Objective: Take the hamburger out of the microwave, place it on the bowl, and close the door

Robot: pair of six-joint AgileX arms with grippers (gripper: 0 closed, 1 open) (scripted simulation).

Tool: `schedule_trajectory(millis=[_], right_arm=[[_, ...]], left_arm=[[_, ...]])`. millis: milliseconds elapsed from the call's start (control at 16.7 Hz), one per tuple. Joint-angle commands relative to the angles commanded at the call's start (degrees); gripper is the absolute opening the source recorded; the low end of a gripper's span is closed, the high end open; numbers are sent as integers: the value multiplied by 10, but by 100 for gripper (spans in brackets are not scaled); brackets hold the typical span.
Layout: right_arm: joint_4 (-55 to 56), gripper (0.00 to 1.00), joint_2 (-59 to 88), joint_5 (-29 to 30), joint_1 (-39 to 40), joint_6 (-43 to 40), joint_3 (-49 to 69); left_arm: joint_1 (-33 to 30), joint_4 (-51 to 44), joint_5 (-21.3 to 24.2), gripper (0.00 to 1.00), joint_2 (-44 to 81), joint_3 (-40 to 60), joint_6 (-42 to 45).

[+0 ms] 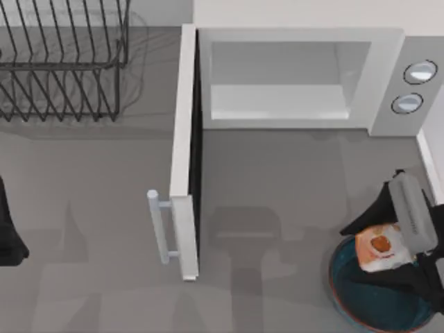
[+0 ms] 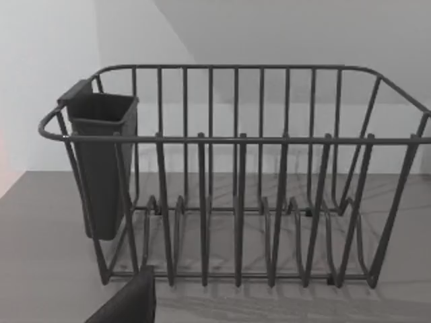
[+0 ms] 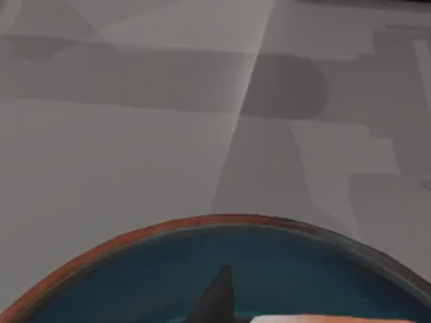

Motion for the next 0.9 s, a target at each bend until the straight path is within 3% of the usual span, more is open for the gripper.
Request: schedule_trajectory(millis=[180,360,900], right_arm=[[-61,0,-11,-55,-72,-103,-28],[-94,0,-17,-72,-112,-152,-42],[-55,0,-10,-71,-99,-123,-51]], left_arm=[[0,0,0,100,0,0,0],[0,0,0,100,0,0,0],[0,0,0,100,0,0,0]])
